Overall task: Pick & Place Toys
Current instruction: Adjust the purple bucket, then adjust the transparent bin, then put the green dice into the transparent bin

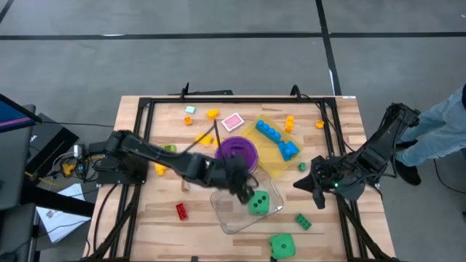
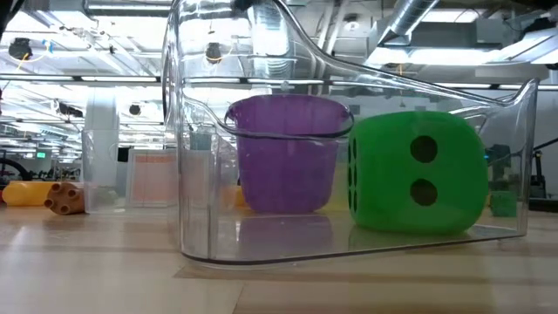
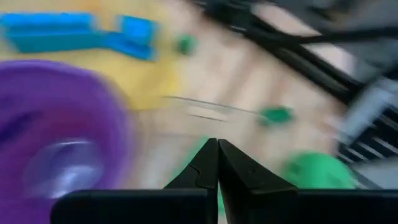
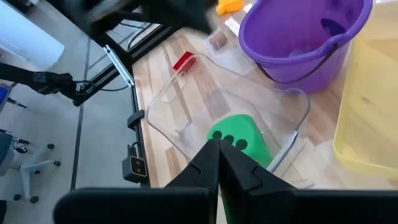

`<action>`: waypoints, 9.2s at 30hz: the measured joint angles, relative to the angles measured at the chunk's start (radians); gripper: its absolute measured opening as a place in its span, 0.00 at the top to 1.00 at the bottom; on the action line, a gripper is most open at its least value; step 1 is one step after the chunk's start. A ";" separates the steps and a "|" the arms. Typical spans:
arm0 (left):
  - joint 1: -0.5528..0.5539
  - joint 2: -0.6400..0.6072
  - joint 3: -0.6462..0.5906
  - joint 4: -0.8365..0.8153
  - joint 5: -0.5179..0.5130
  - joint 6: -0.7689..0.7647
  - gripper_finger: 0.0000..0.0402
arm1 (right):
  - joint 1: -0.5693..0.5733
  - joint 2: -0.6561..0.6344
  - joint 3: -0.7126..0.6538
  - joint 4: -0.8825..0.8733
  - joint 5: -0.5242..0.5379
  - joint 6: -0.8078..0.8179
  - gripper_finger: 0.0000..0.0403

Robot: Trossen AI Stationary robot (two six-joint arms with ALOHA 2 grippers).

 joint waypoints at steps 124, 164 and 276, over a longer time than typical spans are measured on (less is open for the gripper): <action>-0.308 0.021 -0.002 -0.056 0.116 -0.227 1.00 | 0.000 -0.088 0.000 -0.091 -0.008 0.021 1.00; -0.480 -0.641 -0.002 -0.567 -0.211 0.171 1.00 | 0.020 1.050 0.934 -0.558 -0.610 1.054 0.69; -0.475 -0.643 -0.002 -0.548 -0.210 0.179 1.00 | -0.013 1.041 0.860 -0.522 -0.583 0.694 0.08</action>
